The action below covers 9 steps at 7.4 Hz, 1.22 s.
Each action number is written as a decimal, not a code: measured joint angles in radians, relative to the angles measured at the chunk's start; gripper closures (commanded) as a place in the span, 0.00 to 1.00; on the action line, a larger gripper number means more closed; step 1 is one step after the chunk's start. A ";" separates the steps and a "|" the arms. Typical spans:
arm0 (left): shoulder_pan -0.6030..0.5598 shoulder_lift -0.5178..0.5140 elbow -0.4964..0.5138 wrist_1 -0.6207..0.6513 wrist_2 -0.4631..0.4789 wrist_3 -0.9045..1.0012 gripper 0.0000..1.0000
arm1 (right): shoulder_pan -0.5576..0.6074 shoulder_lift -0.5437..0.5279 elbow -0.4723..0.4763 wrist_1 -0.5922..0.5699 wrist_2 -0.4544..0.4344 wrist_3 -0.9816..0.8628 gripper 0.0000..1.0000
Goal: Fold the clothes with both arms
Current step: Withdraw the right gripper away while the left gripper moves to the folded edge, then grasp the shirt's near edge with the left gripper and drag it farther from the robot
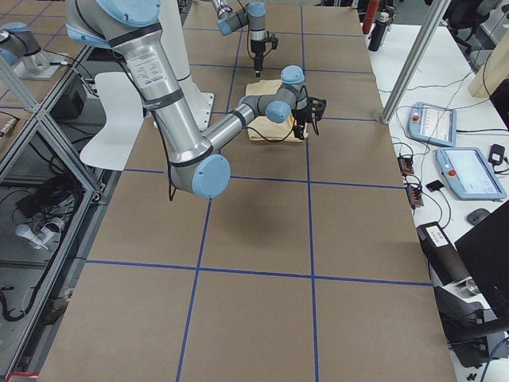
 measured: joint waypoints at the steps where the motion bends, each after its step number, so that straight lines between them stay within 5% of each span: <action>1: 0.052 -0.004 0.012 -0.012 0.036 -0.046 0.47 | 0.000 -0.001 0.000 0.001 -0.001 -0.001 0.00; 7: 0.091 -0.004 0.025 -0.018 0.061 -0.074 0.47 | 0.000 0.001 0.001 0.002 -0.002 0.000 0.00; 9: 0.091 -0.005 0.031 -0.017 0.062 -0.072 0.56 | 0.000 0.002 0.003 0.003 -0.002 0.000 0.00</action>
